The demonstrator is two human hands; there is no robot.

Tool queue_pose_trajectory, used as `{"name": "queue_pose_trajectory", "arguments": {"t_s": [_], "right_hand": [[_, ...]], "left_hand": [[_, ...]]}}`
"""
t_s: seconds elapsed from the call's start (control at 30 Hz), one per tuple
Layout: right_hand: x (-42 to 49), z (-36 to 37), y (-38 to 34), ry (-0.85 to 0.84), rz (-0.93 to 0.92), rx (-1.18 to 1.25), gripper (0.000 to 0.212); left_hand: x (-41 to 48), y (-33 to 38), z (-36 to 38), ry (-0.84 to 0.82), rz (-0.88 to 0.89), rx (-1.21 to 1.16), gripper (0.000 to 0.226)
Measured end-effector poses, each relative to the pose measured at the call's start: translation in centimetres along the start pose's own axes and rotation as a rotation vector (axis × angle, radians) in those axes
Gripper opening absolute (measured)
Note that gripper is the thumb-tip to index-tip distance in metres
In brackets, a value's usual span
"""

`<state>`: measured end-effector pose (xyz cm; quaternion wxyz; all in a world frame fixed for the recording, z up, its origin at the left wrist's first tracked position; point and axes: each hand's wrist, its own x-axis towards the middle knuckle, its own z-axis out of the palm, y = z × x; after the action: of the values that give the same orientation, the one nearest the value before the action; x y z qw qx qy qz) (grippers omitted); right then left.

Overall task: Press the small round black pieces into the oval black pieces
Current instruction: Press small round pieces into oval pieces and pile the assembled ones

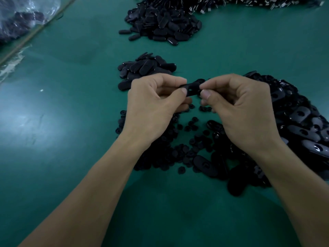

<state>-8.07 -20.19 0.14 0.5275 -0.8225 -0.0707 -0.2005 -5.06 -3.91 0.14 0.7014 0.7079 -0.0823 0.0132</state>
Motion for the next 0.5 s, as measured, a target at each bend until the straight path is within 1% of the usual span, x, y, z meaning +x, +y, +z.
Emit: {"name": "queue_pose_trajectory", "arguments": {"t_s": [0.13,0.3,0.5], "right_hand": [[-0.13,0.24,0.0,0.01,0.019,0.0,0.019],[-0.16,0.54,0.12,0.045,0.032,0.015,0.017],[-0.15,0.73,-0.11,0.034,0.039,0.044,0.022]], "left_hand": [[-0.22,-0.08,0.17,-0.037,0.043,0.027,0.015],[-0.44,-0.06,0.44,-0.068,0.064,0.006,0.017],[-0.47,-0.22,0.47,-0.063,0.082,0.017,0.018]]}}
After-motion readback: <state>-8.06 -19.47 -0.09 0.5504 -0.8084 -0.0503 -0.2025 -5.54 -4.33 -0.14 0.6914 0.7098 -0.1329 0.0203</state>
